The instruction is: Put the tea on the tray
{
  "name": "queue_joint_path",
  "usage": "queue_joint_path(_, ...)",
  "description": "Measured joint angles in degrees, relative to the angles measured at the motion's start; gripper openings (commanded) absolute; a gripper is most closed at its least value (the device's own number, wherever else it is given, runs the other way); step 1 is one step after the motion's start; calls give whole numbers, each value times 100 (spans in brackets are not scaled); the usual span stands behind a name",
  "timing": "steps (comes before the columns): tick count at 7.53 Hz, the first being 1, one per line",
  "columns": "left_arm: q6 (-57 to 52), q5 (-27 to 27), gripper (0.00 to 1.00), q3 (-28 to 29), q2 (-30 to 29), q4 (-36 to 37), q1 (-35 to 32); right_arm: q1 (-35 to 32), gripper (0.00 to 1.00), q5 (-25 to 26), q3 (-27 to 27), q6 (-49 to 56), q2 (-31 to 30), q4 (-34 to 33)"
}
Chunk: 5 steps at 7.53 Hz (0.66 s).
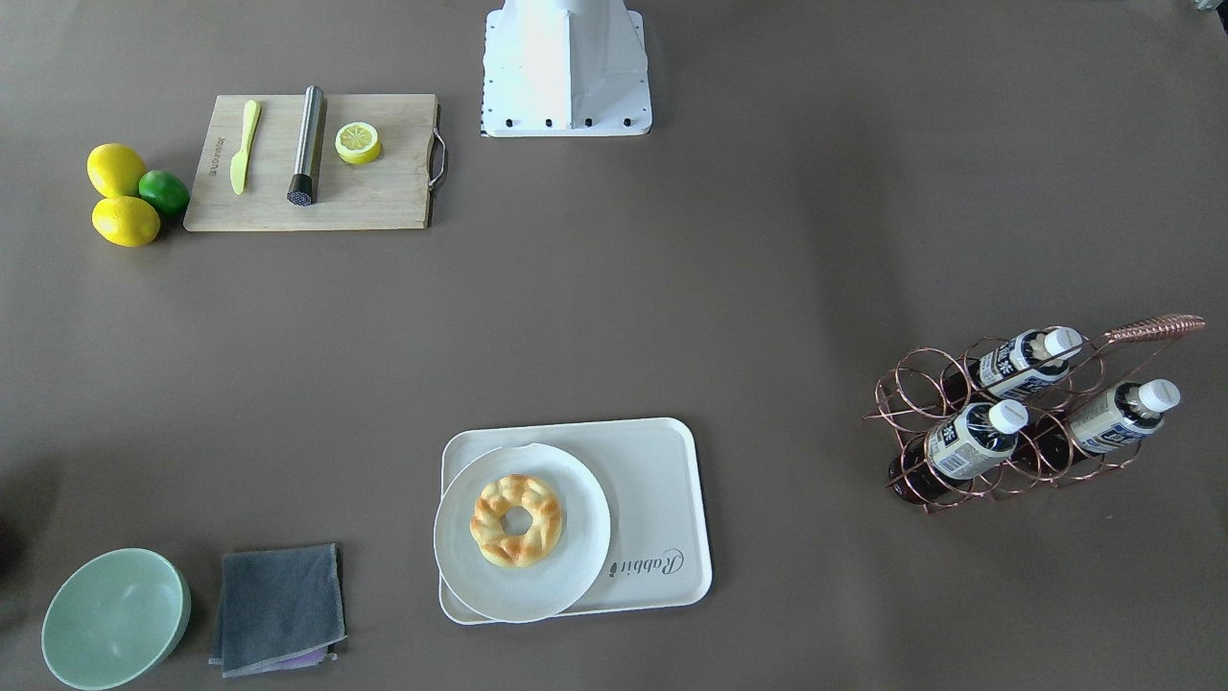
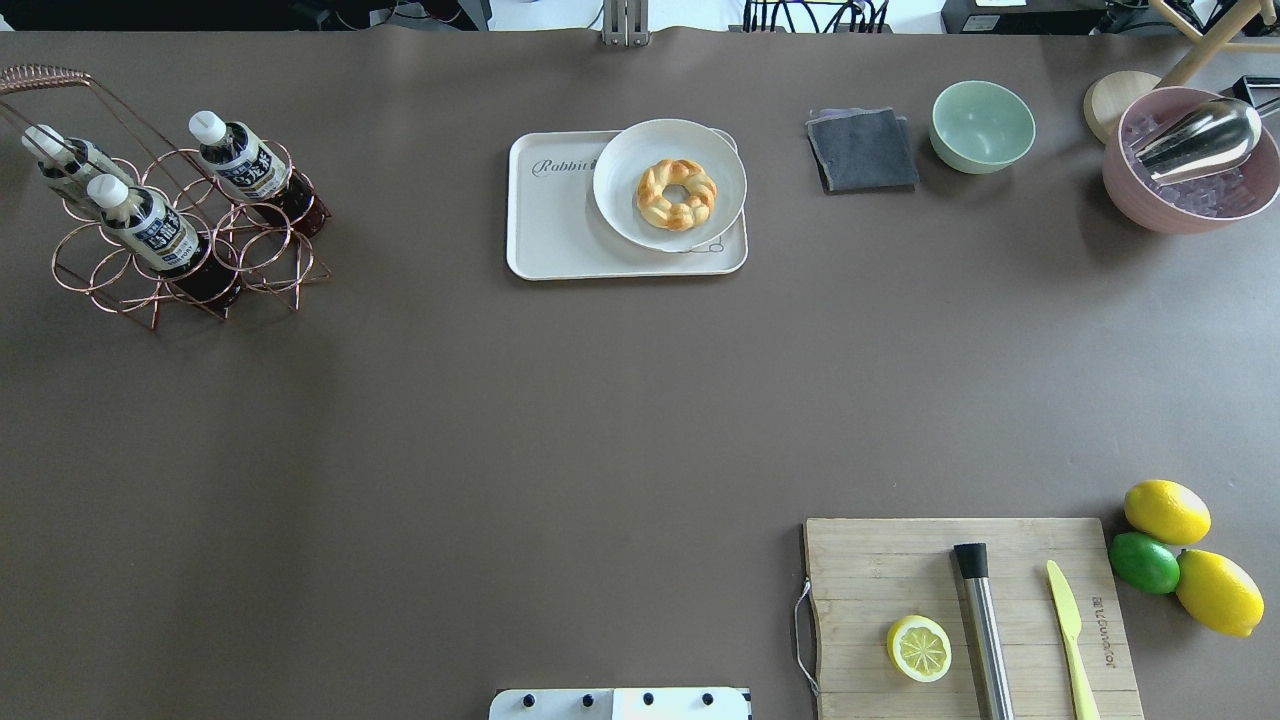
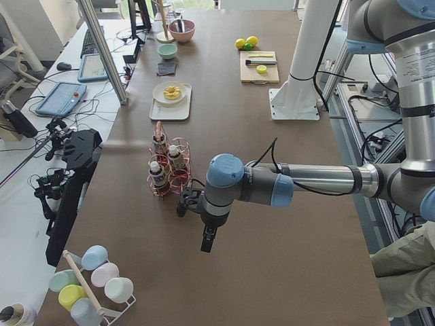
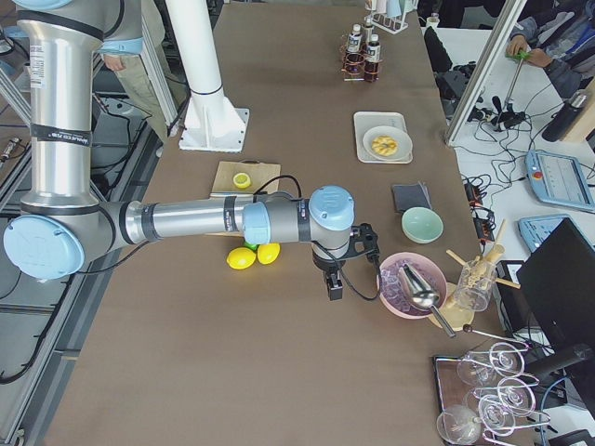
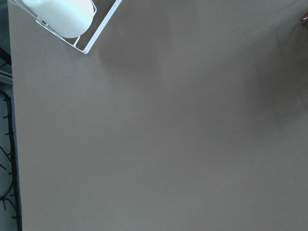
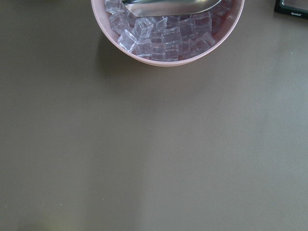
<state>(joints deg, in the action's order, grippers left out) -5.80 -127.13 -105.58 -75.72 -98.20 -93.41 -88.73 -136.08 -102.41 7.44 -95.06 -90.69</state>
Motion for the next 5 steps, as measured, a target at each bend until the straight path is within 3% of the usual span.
queue_joint_path(5, 38, -144, 97, -76, 78, -10, 7, 6, 100, -226, 4, 48, -128, -3)
